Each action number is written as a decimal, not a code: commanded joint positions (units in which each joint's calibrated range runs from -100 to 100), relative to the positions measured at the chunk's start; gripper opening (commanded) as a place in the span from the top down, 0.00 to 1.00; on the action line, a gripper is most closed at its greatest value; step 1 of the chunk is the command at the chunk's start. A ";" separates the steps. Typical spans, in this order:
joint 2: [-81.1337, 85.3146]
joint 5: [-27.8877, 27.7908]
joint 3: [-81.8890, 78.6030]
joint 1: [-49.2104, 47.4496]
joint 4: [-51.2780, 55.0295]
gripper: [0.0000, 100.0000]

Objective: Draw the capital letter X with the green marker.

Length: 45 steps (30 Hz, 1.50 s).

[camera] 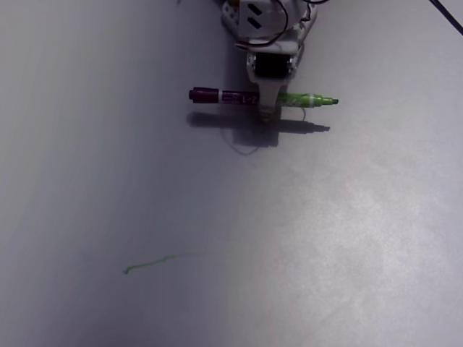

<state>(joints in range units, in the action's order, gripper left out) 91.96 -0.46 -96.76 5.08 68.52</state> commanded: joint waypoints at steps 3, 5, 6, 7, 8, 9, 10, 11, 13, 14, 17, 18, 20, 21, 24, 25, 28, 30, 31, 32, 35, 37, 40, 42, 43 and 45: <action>-0.81 0.59 -1.35 0.49 7.61 0.99; -0.81 0.59 -1.35 0.49 7.61 0.99; -0.81 0.59 -1.35 0.49 7.61 0.99; -0.81 0.59 -1.35 0.49 7.61 0.99; -0.81 0.59 -1.35 0.49 7.61 0.99; -0.81 0.59 -1.35 0.49 7.61 0.99; -0.81 0.59 -1.35 0.49 7.61 0.99; -0.81 0.59 -1.35 0.49 7.61 0.99; -0.81 0.59 -1.35 0.49 7.61 0.99; -0.81 0.59 -1.35 0.49 7.61 0.99; -0.81 0.59 -1.35 0.49 7.61 0.99; -0.81 0.59 -1.35 0.49 7.61 0.99; -0.81 0.34 -1.35 0.11 7.61 0.99; -0.81 0.29 -1.35 -1.41 7.61 0.99; -0.81 0.34 -1.35 -7.22 8.02 0.99; -0.89 0.15 -1.35 -8.84 9.17 0.99; -0.81 -0.54 -1.35 -11.79 8.92 0.99; -0.81 -0.59 -1.35 -11.50 8.92 0.99; -0.81 -0.49 -1.35 -11.31 8.84 0.99; -0.81 -0.05 -1.35 -10.84 8.60 1.00; -0.89 0.29 -1.35 -6.55 9.66 1.00; -0.81 -2.20 -1.35 -3.13 8.27 1.00; -0.81 3.17 -1.35 -6.36 7.45 1.00; -1.13 8.01 -1.35 -10.36 3.20 1.00; -0.81 9.23 -1.35 -10.74 0.91 1.00; -0.89 7.08 -0.81 -7.32 -3.01 1.00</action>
<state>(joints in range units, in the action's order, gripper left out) 91.96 6.32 -96.68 -4.52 66.96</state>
